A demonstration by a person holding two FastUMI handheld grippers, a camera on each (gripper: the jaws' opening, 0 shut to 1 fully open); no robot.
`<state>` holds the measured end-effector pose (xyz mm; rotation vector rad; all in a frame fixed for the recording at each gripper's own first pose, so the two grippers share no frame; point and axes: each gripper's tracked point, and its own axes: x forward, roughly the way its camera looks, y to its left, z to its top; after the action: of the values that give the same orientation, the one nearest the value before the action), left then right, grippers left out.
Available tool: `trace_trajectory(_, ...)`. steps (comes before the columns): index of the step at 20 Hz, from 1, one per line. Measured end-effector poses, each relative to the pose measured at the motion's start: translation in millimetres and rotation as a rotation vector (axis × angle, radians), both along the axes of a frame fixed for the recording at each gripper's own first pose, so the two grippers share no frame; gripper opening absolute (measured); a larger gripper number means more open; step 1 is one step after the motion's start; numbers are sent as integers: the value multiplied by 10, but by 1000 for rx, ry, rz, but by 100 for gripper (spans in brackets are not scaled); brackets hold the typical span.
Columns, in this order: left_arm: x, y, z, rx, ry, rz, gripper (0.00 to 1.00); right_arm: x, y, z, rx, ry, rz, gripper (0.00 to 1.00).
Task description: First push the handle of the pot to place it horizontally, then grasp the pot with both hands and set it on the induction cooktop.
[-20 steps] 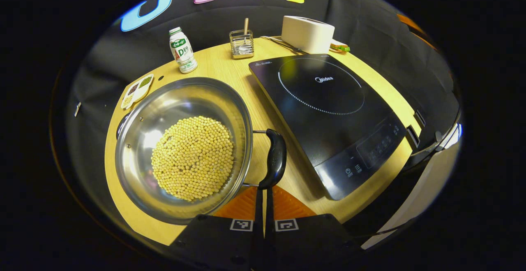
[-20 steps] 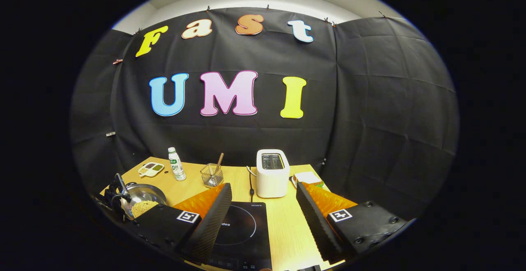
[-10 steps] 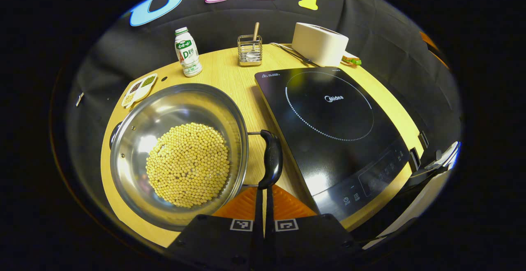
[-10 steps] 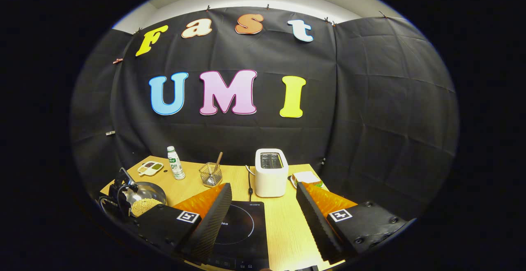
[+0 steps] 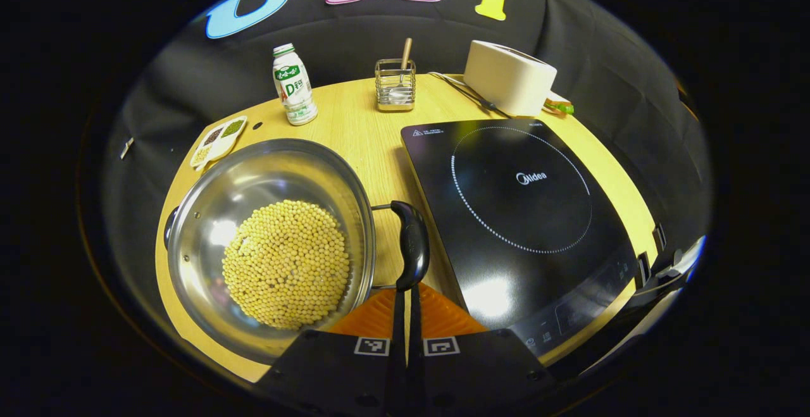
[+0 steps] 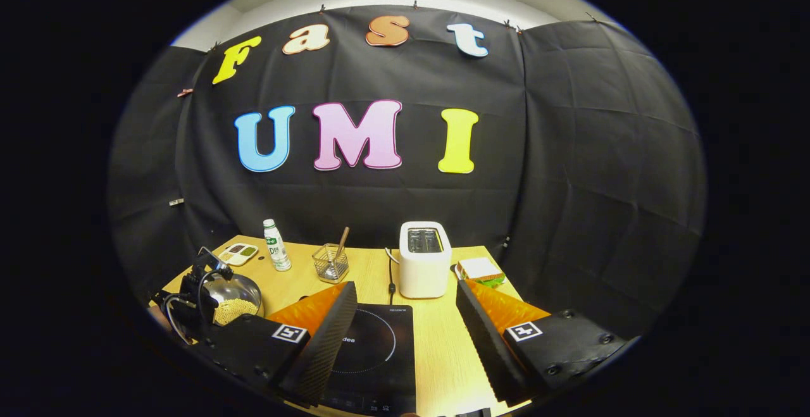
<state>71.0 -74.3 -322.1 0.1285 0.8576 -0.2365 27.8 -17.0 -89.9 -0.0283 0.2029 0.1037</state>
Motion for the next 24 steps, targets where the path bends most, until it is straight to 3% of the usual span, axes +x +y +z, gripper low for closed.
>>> trace_trajectory(6, 230, -27, 31, 16, -10, 58, 5, 148, -54, -100, 29, 28, 26, 98)
trace_trajectory(11, 358, -77, 29, 40, -14, 114, 5, 213, 19, -233, 32, 54, 113, 98)
trace_trajectory(17, 106, -162, 262, -1, -57, 195, 5, 262, 106, -391, 82, 94, 205, 98)
trace_trajectory(21, -87, -25, 667, -44, -162, 278, 6, 313, 107, -473, 81, 108, 215, 99)
trace_trajectory(23, -129, 225, 900, -40, -232, 348, 11, 335, 139, -505, 94, 121, 212, 99)
trace_trajectory(24, -143, 315, 1017, -51, -264, 372, 25, 344, 158, -515, 98, 124, 209, 99)
